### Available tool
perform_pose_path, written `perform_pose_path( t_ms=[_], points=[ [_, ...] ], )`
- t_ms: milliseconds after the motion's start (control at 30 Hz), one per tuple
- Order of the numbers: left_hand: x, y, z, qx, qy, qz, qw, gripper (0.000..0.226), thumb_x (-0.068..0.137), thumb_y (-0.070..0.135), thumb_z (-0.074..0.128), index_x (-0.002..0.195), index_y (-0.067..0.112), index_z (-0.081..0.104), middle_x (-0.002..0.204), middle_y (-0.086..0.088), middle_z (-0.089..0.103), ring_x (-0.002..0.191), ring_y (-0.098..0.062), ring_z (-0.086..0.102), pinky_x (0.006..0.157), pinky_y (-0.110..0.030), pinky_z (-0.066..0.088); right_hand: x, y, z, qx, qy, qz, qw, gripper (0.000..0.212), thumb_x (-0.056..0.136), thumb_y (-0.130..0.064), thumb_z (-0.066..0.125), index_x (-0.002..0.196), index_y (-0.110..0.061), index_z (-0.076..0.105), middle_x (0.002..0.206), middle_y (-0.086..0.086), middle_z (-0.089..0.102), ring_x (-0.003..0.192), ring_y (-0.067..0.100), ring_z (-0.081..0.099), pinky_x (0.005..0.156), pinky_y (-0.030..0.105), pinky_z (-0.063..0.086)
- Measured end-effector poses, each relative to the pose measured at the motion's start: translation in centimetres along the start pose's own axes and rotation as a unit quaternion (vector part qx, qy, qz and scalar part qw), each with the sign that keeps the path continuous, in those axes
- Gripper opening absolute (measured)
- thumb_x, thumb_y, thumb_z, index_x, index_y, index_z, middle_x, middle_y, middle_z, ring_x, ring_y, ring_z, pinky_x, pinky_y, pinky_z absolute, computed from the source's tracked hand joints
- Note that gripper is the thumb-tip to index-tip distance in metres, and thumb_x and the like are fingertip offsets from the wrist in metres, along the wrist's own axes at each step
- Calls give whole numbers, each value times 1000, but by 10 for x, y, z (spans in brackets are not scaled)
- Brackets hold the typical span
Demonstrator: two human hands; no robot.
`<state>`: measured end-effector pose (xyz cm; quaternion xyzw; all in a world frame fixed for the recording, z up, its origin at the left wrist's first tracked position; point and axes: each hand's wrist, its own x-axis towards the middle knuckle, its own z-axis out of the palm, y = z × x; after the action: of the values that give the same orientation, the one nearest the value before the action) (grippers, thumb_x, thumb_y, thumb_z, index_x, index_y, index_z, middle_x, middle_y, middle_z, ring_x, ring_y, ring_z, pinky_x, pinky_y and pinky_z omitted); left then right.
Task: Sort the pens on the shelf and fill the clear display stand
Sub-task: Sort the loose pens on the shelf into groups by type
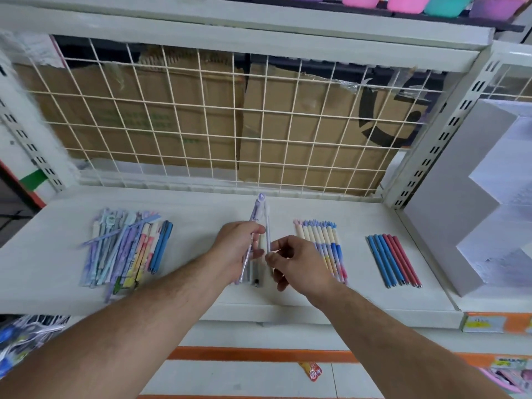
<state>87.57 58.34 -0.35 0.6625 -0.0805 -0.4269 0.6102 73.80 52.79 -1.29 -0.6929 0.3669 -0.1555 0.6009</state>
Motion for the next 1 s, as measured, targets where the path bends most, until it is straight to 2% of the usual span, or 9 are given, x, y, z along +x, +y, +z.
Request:
perform_pose_path(
  t_ms=[100,200,267,333,467,633,733,900,1000],
  points=[
    [1,3,-22,43,48,18,998,9,78,10,72,70,8,67,59,-2,49,54,-20,46,51,-23,40,5,-5,18,-16,6,5,1000,10,94,-8,67,102,-6,61,66,6,64,53,21,61,51,35,55],
    [7,0,-44,71,56,31,995,21,80,15,75,65,11,61,60,-4,45,51,-19,35,48,-22,26,11,-6,34,-61,27,21,998,9,94,-8,66,100,-7,60,63,8,66,44,19,58,45,30,50],
    [13,-3,-57,89,55,31,994,22,82,18,74,69,12,57,66,-8,40,51,-19,30,50,-24,23,16,-4,43,-111,35,26,993,8,93,-11,66,99,-11,61,59,6,67,42,18,58,47,29,51],
    [16,-6,-68,105,55,20,993,20,84,17,72,72,11,59,62,-7,41,49,-18,33,48,-24,26,20,-2,50,-149,44,34,987,7,92,-13,66,97,-15,62,59,5,69,43,17,60,48,27,51],
    [17,-7,-83,121,32,18,992,11,87,12,69,78,6,68,68,-7,64,50,-14,49,49,-23,34,23,-2,60,-167,70,48,982,3,92,-12,65,91,-14,66,69,13,73,46,21,60,45,24,49],
    [18,-4,-88,133,9,28,991,8,90,13,68,94,7,72,80,-6,75,54,-12,55,52,-23,37,24,-1,65,-187,109,40,975,10,88,-12,64,82,-10,71,67,11,73,58,26,68,60,37,60],
    [21,-5,-84,147,-3,31,989,7,89,11,67,94,8,71,85,-10,76,56,-12,57,52,-23,39,21,0,64,-182,127,34,975,9,89,-15,65,82,-15,70,69,7,72,62,23,67,64,38,61],
    [28,-8,-70,168,3,47,985,6,88,13,70,87,8,71,71,-7,61,60,-20,55,52,-27,44,15,2,54,-166,118,23,979,9,90,-16,67,82,-19,68,62,1,69,47,13,61,55,29,54],
    [33,-11,-65,190,25,43,980,10,85,13,68,86,4,73,68,-9,62,58,-24,56,55,-29,48,17,1,46,-147,106,19,983,8,89,-15,67,81,-18,68,61,1,67,46,13,59,54,28,52]
  ],
)
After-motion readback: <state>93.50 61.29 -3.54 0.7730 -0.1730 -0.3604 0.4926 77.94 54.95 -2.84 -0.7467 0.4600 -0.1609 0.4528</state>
